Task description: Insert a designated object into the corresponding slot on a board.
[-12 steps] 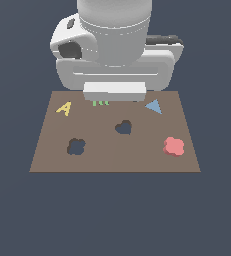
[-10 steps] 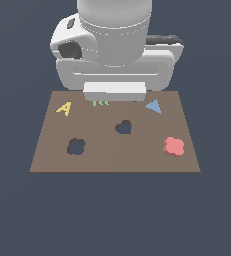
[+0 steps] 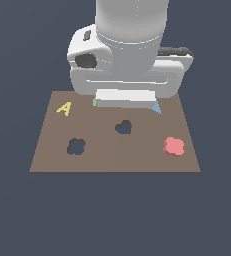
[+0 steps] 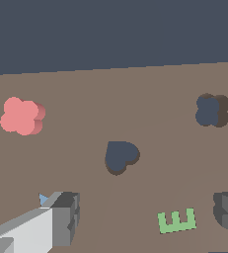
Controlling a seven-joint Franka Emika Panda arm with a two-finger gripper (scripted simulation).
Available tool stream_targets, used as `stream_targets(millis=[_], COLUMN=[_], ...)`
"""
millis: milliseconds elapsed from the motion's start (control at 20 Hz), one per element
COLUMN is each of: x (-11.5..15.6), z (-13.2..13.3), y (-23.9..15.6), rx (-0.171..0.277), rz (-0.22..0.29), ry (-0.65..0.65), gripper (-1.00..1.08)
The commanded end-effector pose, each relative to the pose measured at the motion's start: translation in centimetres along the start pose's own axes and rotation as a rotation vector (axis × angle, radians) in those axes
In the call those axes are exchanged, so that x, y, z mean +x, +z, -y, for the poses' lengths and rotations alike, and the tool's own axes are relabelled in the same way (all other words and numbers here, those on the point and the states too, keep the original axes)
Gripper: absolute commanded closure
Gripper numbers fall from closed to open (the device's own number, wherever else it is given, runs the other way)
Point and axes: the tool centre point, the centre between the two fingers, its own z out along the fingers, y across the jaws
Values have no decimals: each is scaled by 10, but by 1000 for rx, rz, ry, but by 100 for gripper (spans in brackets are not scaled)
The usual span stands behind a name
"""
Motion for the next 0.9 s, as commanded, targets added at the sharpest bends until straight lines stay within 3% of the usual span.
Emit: stream_targets(millis=[0,850], x=[2,42], z=[12,125], y=[8,84], rx=[0,-8], rz=[1,4], ry=[14,173], gripper=[-92,-92])
